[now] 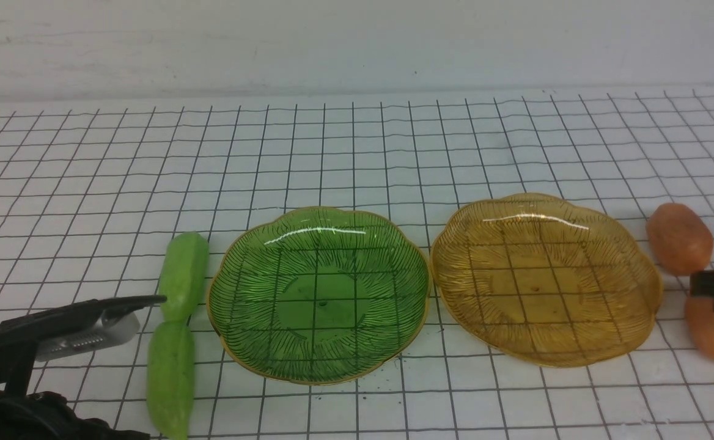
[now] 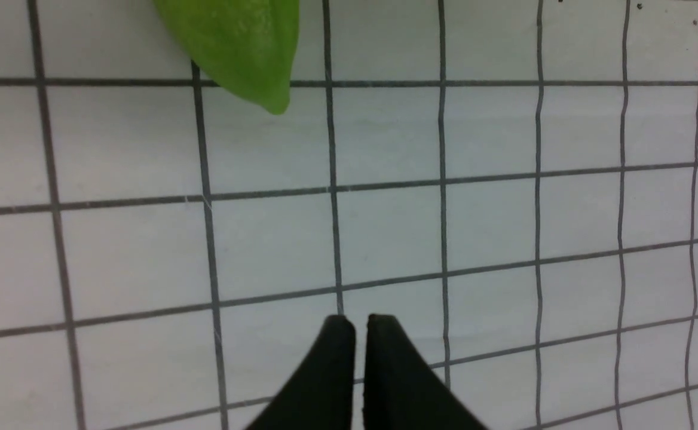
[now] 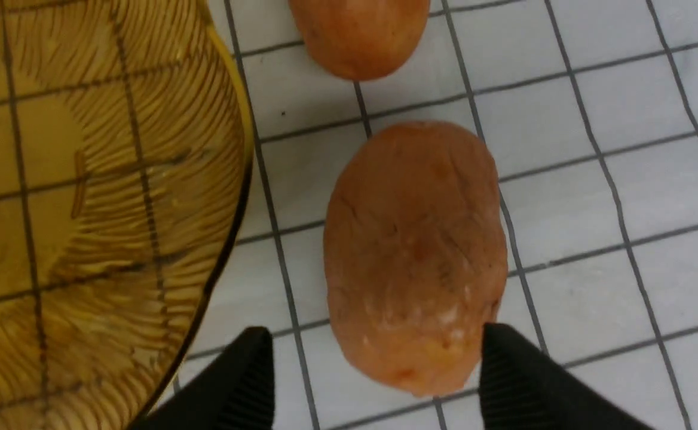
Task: Put different types of vegetables on the plate.
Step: 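Put the potato onto the plate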
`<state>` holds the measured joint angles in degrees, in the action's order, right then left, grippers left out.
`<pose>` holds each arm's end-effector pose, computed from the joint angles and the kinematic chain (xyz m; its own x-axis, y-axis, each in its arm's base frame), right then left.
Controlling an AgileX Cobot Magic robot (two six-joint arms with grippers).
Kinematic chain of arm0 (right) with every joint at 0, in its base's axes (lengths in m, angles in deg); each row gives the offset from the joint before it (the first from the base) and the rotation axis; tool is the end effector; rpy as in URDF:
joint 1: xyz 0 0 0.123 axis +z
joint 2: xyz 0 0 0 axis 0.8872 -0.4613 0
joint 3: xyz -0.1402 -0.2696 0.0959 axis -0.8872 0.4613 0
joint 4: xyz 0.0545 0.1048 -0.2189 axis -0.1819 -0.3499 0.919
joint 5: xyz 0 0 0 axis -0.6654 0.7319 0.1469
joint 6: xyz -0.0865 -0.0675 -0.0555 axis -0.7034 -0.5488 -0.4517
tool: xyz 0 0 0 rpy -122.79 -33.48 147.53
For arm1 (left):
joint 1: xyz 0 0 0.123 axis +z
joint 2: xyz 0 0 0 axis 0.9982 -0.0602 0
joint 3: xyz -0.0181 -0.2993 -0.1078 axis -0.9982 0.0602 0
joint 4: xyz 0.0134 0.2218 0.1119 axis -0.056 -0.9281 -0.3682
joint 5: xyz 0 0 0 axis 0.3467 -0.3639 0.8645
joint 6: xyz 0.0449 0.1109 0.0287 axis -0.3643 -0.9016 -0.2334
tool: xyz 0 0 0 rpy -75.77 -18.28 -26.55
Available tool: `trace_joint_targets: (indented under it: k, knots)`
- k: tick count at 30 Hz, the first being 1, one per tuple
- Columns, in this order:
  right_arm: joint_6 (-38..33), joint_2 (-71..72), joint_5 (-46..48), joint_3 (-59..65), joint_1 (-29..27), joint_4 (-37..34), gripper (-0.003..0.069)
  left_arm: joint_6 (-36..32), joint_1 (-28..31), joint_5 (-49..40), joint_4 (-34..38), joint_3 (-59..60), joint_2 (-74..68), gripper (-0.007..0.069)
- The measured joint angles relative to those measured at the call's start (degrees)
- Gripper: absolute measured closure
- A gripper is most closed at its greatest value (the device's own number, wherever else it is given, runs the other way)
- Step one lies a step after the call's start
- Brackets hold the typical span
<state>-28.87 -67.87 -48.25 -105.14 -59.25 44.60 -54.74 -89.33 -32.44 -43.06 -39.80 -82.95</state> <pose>0.2553 -0.0135 0.2307 -0.8578 0.1828 -0.4804 0.2572 0.9618 -0.0933 0.1312 -0.0479 0.2278 -0.9545 -0.0787 -0.2875 0.0312 0.9328 -0.3590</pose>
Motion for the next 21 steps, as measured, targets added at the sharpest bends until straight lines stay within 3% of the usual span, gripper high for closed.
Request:
trace_joint_targets:
  k: [5, 8, 13, 16, 19, 21]
  knots:
    - [8.8, -6.6, -1.7, -0.6, 0.0, 10.4, 0.0074, -0.2, 0.0, 0.0, 0.0, 0.0, 0.0, 0.0611]
    - [15.4, -10.0, -2.6, -0.6, 0.0, 17.7, 0.0048, -0.2, 0.0, 0.3, 0.0, 0.0, 0.0, 0.0611]
    - [23.3, -14.7, -3.1, -0.7, 0.0, 23.1, 0.0057, -0.4, 0.0, 1.1, 0.0, 0.0, 0.0, 0.0611]
    - [23.6, -15.3, -3.1, -0.7, 0.0, 23.5, 0.0096, -0.5, 0.0, 1.1, 0.0, 0.0, 0.0, 0.0611]
    - [22.7, -14.6, -2.6, -0.7, 0.0, 23.5, 0.0183, -0.6, 0.0, 1.1, 0.0, 0.0, 0.0, 0.0611]
    - [22.0, -14.0, -2.1, -0.7, 0.0, 23.5, 0.0183, -0.6, 0.0, 1.1, 0.0, 0.0, 0.0, 0.0611]
